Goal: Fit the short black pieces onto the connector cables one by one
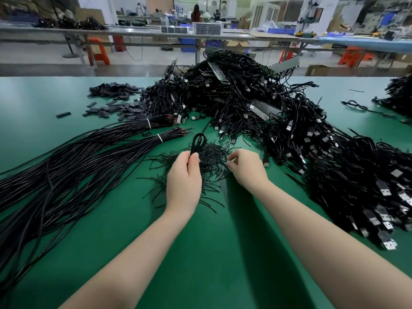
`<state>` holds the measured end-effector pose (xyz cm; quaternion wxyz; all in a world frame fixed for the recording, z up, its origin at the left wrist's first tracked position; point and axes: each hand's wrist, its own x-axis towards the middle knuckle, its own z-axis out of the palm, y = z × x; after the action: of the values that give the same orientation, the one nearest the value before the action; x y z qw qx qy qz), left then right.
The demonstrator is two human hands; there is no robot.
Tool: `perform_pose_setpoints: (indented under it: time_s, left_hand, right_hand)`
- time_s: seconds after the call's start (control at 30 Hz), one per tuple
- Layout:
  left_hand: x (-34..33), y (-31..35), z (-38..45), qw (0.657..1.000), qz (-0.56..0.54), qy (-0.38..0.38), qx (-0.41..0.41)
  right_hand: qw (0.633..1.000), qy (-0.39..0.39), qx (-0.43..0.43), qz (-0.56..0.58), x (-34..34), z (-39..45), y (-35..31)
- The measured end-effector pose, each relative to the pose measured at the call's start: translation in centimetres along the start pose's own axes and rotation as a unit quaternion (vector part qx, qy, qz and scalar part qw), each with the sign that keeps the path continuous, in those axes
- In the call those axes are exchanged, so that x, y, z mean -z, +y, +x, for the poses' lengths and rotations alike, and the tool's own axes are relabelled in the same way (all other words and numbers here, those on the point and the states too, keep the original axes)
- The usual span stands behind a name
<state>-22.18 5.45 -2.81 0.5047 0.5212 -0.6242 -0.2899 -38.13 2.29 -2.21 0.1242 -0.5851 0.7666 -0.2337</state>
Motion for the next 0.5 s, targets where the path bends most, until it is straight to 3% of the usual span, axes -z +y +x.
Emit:
perform_pose_setpoints:
  time_s: [0.23,0.33,0.5]
  left_hand:
    - [-0.8,-2.0,-0.1,0.992,0.106,-0.033,-0.063]
    - [-0.8,-2.1,-0.2,0.988,0.125,-0.035,-0.086]
    - [-1.0,-2.0,0.0,0.986,0.140,-0.020,-0.092]
  right_hand:
    - [0.997,0.040,0.036,0.052,1.4,0.1,2.5]
    - [0.996,0.023,0.059,0.065,2.2,0.0,2.8]
    - [0.983,-0.001,0.180,0.037,4.1,-2.4,1.3]
